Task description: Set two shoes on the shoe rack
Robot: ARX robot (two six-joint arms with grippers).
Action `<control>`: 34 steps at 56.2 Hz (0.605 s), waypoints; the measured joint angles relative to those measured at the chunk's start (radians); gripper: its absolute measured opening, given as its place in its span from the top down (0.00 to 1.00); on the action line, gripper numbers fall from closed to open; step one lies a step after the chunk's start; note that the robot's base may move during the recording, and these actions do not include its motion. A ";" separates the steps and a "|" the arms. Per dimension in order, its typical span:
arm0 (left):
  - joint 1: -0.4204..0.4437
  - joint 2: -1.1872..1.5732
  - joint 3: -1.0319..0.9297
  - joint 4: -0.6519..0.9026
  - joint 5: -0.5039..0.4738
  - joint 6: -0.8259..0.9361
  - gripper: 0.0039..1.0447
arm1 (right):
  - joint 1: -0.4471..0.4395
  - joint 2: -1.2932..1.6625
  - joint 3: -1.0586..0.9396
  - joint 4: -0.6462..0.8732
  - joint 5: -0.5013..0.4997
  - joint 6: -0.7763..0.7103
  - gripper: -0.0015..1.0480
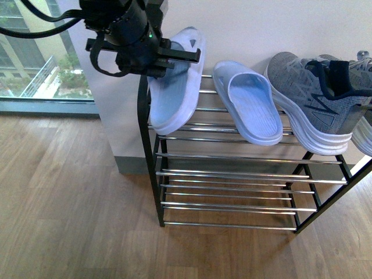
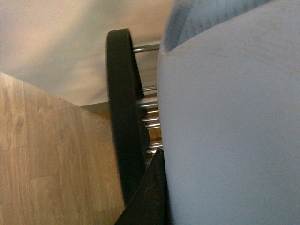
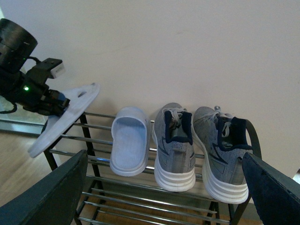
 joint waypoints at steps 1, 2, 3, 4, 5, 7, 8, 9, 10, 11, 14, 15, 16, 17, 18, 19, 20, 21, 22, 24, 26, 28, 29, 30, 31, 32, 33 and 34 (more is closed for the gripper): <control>-0.005 0.008 0.014 -0.005 0.000 0.005 0.98 | 0.000 0.000 0.000 0.000 0.000 0.000 0.09; -0.008 0.019 0.028 -0.008 -0.003 0.008 0.98 | 0.000 0.000 0.000 0.000 0.000 0.000 0.09; -0.012 0.031 0.041 -0.013 -0.002 0.011 0.98 | 0.000 0.000 0.000 0.000 0.000 0.000 0.09; -0.013 0.035 0.048 -0.015 -0.002 0.013 0.98 | 0.000 0.000 0.000 0.000 0.000 0.000 0.09; -0.016 0.046 0.060 -0.020 -0.002 0.016 0.98 | 0.000 0.000 0.000 0.000 0.000 0.000 0.09; -0.021 0.063 0.079 -0.025 -0.002 0.023 0.98 | 0.000 0.000 0.000 0.000 0.000 0.000 0.09; -0.022 0.068 0.085 -0.027 -0.002 0.024 0.98 | 0.000 0.000 0.000 0.000 0.001 0.000 0.09; -0.024 0.073 0.091 -0.029 -0.003 0.029 0.98 | 0.000 0.000 0.000 0.000 0.000 0.000 0.09; -0.026 0.084 0.103 -0.034 -0.003 0.031 0.98 | 0.000 0.000 0.000 0.000 0.000 0.000 0.09; -0.027 0.089 0.109 -0.037 -0.004 0.033 0.98 | 0.000 0.000 0.000 0.000 0.000 0.000 0.09; -0.030 0.116 0.137 -0.048 -0.007 0.042 0.98 | 0.000 0.000 0.000 0.000 0.000 0.000 0.09; -0.030 0.119 0.142 -0.050 -0.009 0.043 0.98 | 0.000 0.000 0.000 0.000 0.000 0.000 0.09; -0.030 0.130 0.153 -0.053 -0.011 0.043 0.98 | 0.000 0.000 0.000 0.000 0.000 0.000 0.09; -0.030 0.133 0.157 -0.056 -0.014 0.043 0.98 | 0.000 0.000 0.000 0.000 0.000 0.000 0.09; -0.030 0.137 0.162 -0.058 -0.016 0.043 0.98 | 0.000 0.000 0.000 0.000 0.000 0.000 0.09; -0.030 0.145 0.172 -0.060 -0.020 0.045 0.98 | 0.000 0.000 0.000 0.000 0.000 0.000 0.09; -0.030 0.147 0.175 -0.060 -0.023 0.048 0.98 | 0.000 0.000 0.000 0.000 0.000 0.000 0.09; -0.029 0.153 0.182 -0.061 -0.026 0.051 0.98 | 0.000 0.000 0.000 0.000 0.000 0.000 0.09; -0.029 0.156 0.187 -0.063 -0.026 0.050 0.98 | 0.000 0.000 0.000 0.000 0.000 0.000 0.09; -0.027 0.161 0.200 -0.070 -0.027 0.052 0.98 | 0.000 0.000 0.000 0.000 0.000 0.000 0.09; -0.025 0.162 0.207 -0.072 -0.034 0.060 0.98 | 0.000 0.000 0.000 0.000 0.000 0.000 0.09; -0.024 0.162 0.212 -0.074 -0.038 0.061 0.98 | 0.000 0.000 0.000 0.000 0.000 0.000 0.09; -0.023 0.162 0.214 -0.075 -0.040 0.063 0.98 | 0.000 0.000 0.000 0.000 0.000 0.000 0.09; -0.023 0.162 0.215 -0.075 -0.041 0.064 0.98 | 0.000 0.000 0.000 0.000 0.000 0.000 0.09; -0.023 0.162 0.218 -0.075 -0.045 0.066 0.98 | 0.000 0.000 0.000 0.000 0.000 0.000 0.09; -0.022 0.162 0.219 -0.075 -0.047 0.069 0.98 | 0.000 0.000 0.000 0.000 0.000 0.000 0.09; -0.022 0.162 0.221 -0.075 -0.049 0.071 0.98 | 0.000 0.000 0.000 0.000 0.000 0.000 0.09; -0.022 0.162 0.222 -0.075 -0.051 0.072 0.98 | 0.000 0.000 0.000 0.000 0.000 0.000 0.09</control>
